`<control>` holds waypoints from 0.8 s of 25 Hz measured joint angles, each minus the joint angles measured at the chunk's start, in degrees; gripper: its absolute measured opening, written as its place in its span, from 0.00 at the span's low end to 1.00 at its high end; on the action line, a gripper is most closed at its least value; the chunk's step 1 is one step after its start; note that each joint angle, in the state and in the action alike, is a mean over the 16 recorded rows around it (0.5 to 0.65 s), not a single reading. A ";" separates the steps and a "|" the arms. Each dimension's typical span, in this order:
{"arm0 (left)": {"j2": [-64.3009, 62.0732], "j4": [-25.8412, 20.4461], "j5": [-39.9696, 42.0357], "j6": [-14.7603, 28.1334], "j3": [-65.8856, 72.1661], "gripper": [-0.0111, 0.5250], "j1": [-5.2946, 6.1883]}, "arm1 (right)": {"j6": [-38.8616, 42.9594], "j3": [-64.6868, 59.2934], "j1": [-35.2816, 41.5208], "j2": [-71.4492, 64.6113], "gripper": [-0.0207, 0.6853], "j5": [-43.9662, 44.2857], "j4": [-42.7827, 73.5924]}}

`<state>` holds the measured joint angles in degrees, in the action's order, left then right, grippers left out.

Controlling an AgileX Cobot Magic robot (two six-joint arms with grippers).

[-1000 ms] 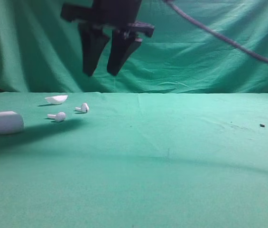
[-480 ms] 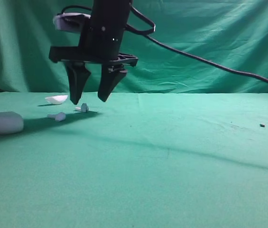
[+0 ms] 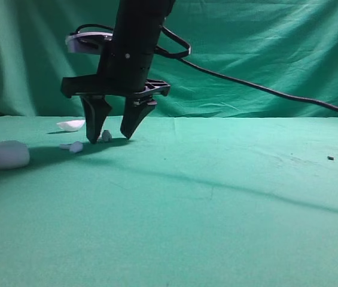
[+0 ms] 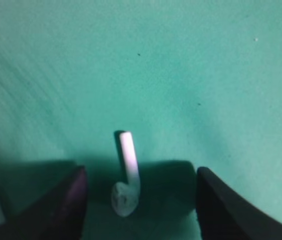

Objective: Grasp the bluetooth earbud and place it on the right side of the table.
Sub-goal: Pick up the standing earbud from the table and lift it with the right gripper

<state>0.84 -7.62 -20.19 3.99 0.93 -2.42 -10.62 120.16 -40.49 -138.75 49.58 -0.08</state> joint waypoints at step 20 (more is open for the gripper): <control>0.00 0.00 0.00 0.00 0.00 0.02 0.00 | -0.07 1.22 1.32 4.00 0.14 4.42 -0.20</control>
<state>0.84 -7.62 -20.19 3.99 0.93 -2.42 -10.69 121.38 -39.17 -134.75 54.00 -0.29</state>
